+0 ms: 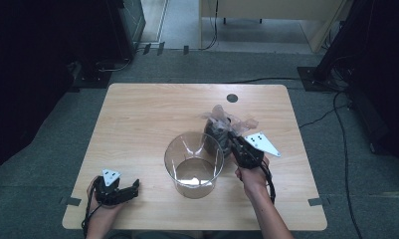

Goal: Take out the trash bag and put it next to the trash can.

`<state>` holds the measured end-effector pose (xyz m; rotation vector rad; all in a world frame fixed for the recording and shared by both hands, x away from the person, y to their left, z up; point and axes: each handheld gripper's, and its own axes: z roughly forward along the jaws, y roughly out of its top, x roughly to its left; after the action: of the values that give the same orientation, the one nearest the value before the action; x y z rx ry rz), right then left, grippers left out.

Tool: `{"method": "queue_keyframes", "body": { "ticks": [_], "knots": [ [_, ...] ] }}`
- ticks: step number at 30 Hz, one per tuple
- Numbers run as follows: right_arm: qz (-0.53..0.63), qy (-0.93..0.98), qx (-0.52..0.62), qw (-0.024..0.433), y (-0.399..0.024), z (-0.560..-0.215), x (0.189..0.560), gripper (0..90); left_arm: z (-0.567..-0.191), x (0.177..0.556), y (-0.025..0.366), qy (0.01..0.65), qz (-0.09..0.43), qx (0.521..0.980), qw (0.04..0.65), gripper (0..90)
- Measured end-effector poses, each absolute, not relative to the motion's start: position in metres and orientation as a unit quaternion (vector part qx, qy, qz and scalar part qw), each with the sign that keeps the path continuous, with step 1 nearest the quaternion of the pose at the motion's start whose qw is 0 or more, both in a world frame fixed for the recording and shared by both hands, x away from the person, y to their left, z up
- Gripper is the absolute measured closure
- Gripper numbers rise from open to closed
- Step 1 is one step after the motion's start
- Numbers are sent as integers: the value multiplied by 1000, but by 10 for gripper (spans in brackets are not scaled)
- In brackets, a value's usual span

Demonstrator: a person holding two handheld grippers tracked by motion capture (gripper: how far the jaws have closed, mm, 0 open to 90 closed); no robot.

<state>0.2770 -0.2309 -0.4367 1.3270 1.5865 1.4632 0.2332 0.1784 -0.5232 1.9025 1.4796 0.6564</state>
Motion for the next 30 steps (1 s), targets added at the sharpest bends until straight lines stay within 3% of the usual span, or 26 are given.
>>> {"method": "queue_keyframes", "body": {
  "ticks": [6, 10, 14, 19, 24, 30],
  "knots": [
    [546, 623, 481, 288, -231, -447, 271, 850, -523, 234, 178, 562, 249, 723, 317, 95],
    [536, 644, 464, 289, -233, -446, 268, 650, -523, 234, 178, 562, 250, 722, 316, 96],
    [514, 659, 455, 307, -235, -443, 264, 390, -523, 234, 178, 562, 250, 722, 317, 96],
    [514, 670, 456, 281, -243, -441, 259, 260, -523, 234, 178, 562, 250, 722, 317, 96],
    [516, 677, 456, 261, -250, -438, 255, 159, -523, 234, 178, 562, 250, 722, 317, 96],
    [510, 684, 449, 268, -257, -438, 247, 135, -523, 234, 178, 563, 250, 721, 317, 96]
  ]
}}
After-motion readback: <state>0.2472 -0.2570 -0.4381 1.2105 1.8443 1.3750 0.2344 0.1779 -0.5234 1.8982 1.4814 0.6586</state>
